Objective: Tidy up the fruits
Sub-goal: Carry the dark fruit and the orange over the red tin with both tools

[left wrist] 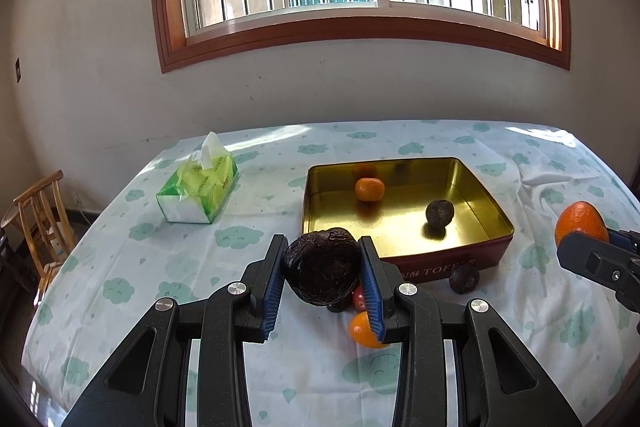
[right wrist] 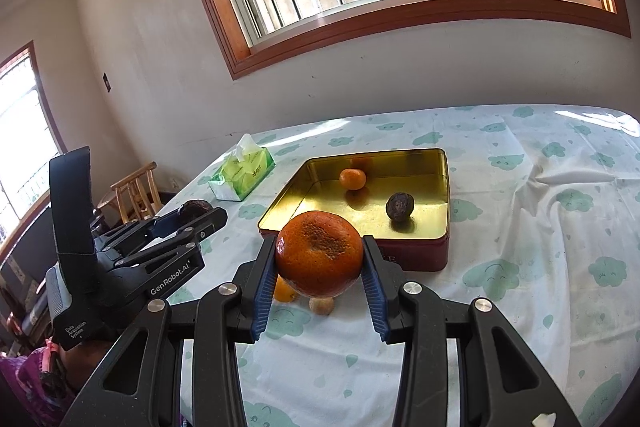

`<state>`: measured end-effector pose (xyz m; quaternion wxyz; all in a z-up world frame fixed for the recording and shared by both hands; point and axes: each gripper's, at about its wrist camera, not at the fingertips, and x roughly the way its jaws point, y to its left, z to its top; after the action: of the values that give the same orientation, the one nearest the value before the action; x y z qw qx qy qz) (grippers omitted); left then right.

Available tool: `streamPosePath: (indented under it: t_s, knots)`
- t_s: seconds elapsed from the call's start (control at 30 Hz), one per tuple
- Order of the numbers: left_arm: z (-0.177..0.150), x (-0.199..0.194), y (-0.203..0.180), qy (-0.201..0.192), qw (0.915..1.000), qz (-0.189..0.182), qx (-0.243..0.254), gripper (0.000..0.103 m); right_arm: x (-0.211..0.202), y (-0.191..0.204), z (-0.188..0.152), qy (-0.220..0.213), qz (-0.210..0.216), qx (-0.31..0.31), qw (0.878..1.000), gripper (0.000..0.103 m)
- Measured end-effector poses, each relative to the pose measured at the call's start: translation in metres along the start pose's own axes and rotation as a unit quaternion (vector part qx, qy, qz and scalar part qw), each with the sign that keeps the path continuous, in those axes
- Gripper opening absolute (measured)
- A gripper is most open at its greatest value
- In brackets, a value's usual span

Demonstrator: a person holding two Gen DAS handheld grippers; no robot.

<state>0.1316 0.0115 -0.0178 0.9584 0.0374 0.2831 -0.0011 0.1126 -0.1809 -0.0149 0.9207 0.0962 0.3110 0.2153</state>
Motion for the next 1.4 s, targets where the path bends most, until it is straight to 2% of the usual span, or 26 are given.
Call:
streamPosePath:
  t_s: [0.77,1.4]
  knots:
    - [0.019,0.072,-0.003,0.039,0.9991,-0.015,-0.002,0.036,0.059,-0.024,0.02,0.019,0.007,0.004,1.0,0.038]
    - [0.026,0.102,-0.005,0.05,0.9985,-0.02,-0.003,0.036,0.098,-0.041,0.028,0.039,0.007,0.013,0.999,0.038]
